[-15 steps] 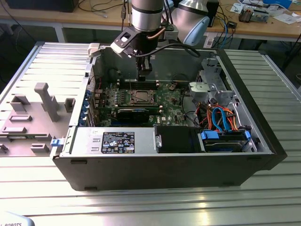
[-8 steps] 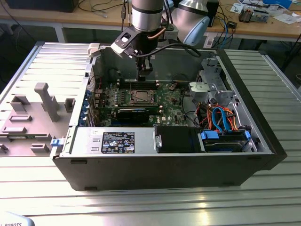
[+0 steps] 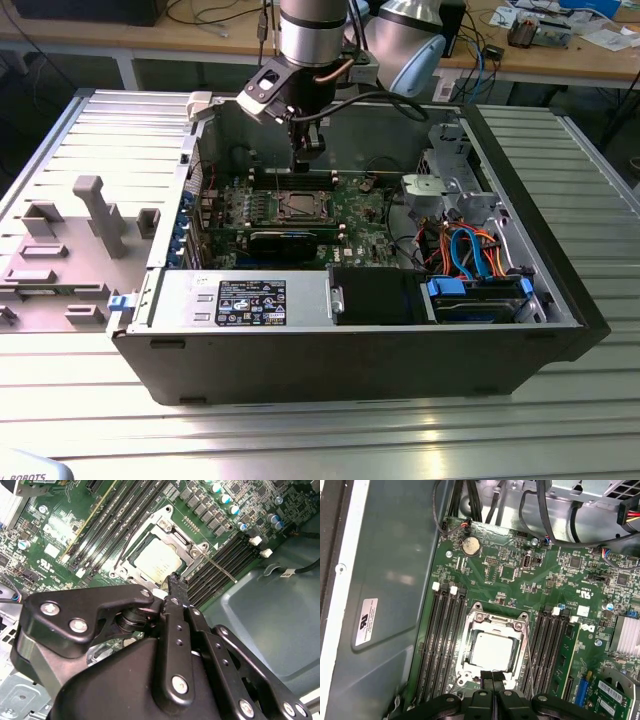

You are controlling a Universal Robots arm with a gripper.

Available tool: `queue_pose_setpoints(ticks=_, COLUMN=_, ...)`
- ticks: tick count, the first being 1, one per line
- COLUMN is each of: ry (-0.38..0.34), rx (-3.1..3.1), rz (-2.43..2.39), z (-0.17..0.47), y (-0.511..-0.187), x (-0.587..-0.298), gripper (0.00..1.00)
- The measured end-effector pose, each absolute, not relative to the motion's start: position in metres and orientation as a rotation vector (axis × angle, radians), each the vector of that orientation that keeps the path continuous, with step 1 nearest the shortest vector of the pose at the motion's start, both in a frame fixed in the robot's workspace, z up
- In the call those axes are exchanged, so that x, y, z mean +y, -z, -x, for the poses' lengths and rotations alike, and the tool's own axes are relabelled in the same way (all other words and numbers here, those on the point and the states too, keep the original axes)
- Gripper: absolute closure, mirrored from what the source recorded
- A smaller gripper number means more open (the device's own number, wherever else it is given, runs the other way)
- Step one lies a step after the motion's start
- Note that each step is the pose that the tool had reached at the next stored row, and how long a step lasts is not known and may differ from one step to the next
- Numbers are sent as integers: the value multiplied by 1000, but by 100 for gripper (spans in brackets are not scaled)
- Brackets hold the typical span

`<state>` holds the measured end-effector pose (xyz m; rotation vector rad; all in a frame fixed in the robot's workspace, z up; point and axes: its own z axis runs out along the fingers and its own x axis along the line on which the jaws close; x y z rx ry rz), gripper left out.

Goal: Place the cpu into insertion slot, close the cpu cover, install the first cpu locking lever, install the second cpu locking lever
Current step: 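Install the first cpu locking lever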

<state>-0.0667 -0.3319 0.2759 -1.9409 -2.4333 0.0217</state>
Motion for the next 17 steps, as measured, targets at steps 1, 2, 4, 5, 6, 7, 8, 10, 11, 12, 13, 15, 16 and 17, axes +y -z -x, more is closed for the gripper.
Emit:
queue_pose_setpoints(ticks=1, ry=-22, rx=-2439, rz=1934, z=67, y=-276, x=-332, gripper=89)
queue_pose_setpoints(ticks=2, ry=-22, rx=-2443, rz=1929, z=67, y=-276, x=-332, gripper=89)
queue_pose_setpoints(ticks=4, ry=-22, rx=-2449, rz=1921, z=67, y=-276, x=-332, gripper=89)
queue_pose_setpoints(ticks=5, ry=-22, rx=-2452, rz=1918, z=67, y=-276, x=-332, gripper=89)
queue_pose_setpoints(ticks=6, ry=-22, rx=-2457, rz=1912, z=67, y=-276, x=-332, gripper=89)
queue_pose_setpoints(ticks=7, ry=-22, rx=-2460, rz=1907, z=67, y=-276, x=-332, gripper=89)
queue_pose_setpoints(ticks=8, ry=-22, rx=-2463, rz=1903, z=67, y=-276, x=-332, gripper=89)
queue_pose_setpoints(ticks=10, ry=-23, rx=-2470, rz=1894, z=67, y=-276, x=-332, gripper=89)
queue_pose_setpoints(ticks=11, ry=-23, rx=-2473, rz=1891, z=67, y=-276, x=-332, gripper=89)
queue_pose_setpoints(ticks=12, ry=-23, rx=-2479, rz=1882, z=67, y=-276, x=-332, gripper=89)
queue_pose_setpoints(ticks=13, ry=-23, rx=-2484, rz=1876, z=67, y=-276, x=-332, gripper=89)
queue_pose_setpoints(ticks=15, ry=-23, rx=-2490, rz=1868, z=67, y=-276, x=-332, gripper=89)
queue_pose_setpoints(ticks=16, ry=-23, rx=-2495, rz=1862, z=67, y=-276, x=-332, gripper=89)
queue_pose_setpoints(ticks=17, ry=-23, rx=-2497, rz=1859, z=67, y=-276, x=-332, gripper=89)
